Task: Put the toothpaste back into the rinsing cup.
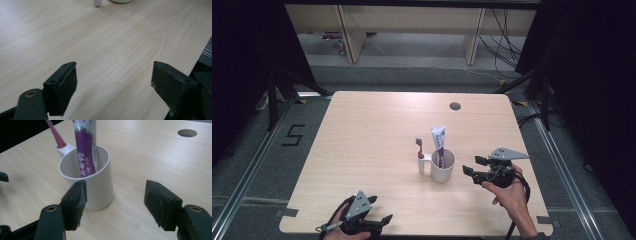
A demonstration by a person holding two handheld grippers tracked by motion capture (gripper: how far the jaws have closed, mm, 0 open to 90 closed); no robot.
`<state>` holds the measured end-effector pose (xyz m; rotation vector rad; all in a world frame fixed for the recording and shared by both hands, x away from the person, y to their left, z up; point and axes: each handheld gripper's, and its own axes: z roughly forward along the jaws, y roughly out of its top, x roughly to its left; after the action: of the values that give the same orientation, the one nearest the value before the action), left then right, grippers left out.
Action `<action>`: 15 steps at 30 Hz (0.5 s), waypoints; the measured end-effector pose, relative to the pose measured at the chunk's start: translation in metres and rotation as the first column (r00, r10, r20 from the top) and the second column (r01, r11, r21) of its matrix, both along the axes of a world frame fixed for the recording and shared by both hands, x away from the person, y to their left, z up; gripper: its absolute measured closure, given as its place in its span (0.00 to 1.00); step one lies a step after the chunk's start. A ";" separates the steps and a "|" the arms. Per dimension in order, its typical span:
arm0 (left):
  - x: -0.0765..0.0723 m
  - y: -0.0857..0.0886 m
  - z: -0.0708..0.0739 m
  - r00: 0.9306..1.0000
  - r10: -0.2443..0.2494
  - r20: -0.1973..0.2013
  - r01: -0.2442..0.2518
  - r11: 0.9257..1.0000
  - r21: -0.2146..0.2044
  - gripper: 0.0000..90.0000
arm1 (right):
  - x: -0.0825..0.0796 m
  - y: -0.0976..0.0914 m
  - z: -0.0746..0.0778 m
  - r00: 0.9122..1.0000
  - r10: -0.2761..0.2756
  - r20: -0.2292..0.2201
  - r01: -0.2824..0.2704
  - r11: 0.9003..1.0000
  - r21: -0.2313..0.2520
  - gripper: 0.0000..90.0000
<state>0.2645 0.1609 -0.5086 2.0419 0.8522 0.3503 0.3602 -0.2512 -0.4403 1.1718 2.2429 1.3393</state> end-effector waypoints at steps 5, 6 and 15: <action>0.000 0.001 0.001 1.000 0.003 0.000 -0.003 1.000 0.006 0.22 | -0.006 -0.005 -0.002 0.999 -0.020 -0.034 0.020 1.000 0.023 0.38; 0.000 0.001 0.001 1.000 0.003 0.000 -0.003 1.000 0.006 0.22 | -0.006 -0.007 -0.003 1.000 -0.008 -0.013 0.008 1.000 0.003 0.38; 0.000 0.001 0.000 1.000 0.011 -0.005 -0.010 1.000 0.004 0.22 | -0.015 -0.017 -0.010 0.999 -0.018 -0.031 0.019 1.000 0.003 0.34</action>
<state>0.2648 0.1617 -0.5082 2.0439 0.8661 0.3534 0.3455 -0.2686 -0.4499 1.2193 2.2464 1.3268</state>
